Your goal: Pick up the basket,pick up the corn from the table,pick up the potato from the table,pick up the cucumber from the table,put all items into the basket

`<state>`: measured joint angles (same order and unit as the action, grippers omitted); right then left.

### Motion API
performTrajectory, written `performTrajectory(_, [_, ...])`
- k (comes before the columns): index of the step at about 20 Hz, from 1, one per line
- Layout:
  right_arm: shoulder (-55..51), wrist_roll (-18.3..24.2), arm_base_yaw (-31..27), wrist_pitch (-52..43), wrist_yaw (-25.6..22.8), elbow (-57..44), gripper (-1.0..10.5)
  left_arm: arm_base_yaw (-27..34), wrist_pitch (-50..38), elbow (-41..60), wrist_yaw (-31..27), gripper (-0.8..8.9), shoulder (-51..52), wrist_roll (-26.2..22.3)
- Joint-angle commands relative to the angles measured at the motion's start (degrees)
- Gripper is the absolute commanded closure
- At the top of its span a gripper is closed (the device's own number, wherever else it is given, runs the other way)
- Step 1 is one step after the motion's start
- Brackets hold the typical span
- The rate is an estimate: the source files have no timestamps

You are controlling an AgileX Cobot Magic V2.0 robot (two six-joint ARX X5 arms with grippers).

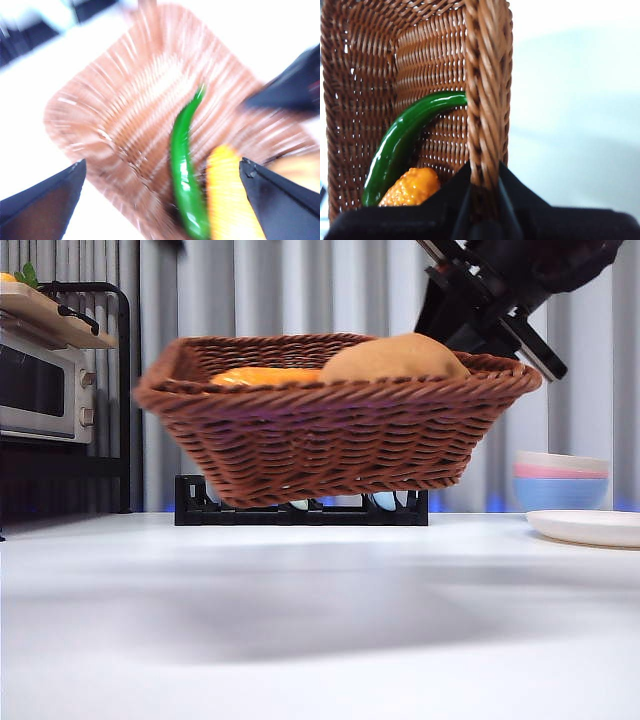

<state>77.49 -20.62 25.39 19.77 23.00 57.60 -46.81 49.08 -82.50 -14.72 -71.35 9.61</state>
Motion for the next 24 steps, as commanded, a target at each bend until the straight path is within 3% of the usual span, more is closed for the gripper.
performTrajectory(1, [2.6, -1.7, -1.4, -1.6, -0.4, 0.6, 9.6, -0.5, -0.1, -1.2, 0.2, 2.43, 3.9, 1.4])
performTrajectory(5, [9.2, -3.0, -1.9, -1.5, -4.4, 0.6, 9.6, -1.4, 1.0, -1.6, 0.1, 2.43, 9.3, 2.4])
performTrajectory(9, [14.7, -3.5, -3.0, -1.3, -5.4, 0.6, 9.6, -1.6, 5.3, -1.6, -0.1, 2.47, 11.9, 2.5])
performTrajectory(12, [15.8, -3.4, -4.1, -0.3, -6.9, 0.6, 9.6, -1.6, 7.5, -1.6, -0.3, 2.47, 12.3, 2.5])
performTrajectory(14, [15.8, -3.3, -4.2, 0.3, -11.6, 0.6, 9.5, -1.6, 8.3, -1.6, -0.3, 2.47, 12.3, 2.5])
performTrajectory(17, [15.8, -2.6, -5.6, 2.5, -11.3, 0.6, 9.4, -1.6, 8.4, -1.6, -0.3, 2.48, 12.3, 2.5])
performTrajectory(18, [15.8, -2.0, -5.8, 3.0, -11.3, 0.6, 9.0, -1.6, 8.4, -1.6, -0.3, 2.48, 12.3, 2.5])
performTrajectory(21, [15.7, -1.9, -7.2, 3.5, -11.4, 0.6, 5.2, -1.6, 8.4, -1.6, -0.3, 2.48, 12.3, 2.4])
performTrajectory(22, [15.6, -1.9, -7.7, 3.5, -11.2, 0.6, 4.7, -1.6, 8.4, -1.6, -0.3, 2.48, 12.3, 2.4])
performTrajectory(24, [14.3, -1.7, -8.8, 4.8, -11.1, 0.6, 4.7, -1.6, 8.4, -1.6, -0.5, 2.48, 12.3, 2.3])
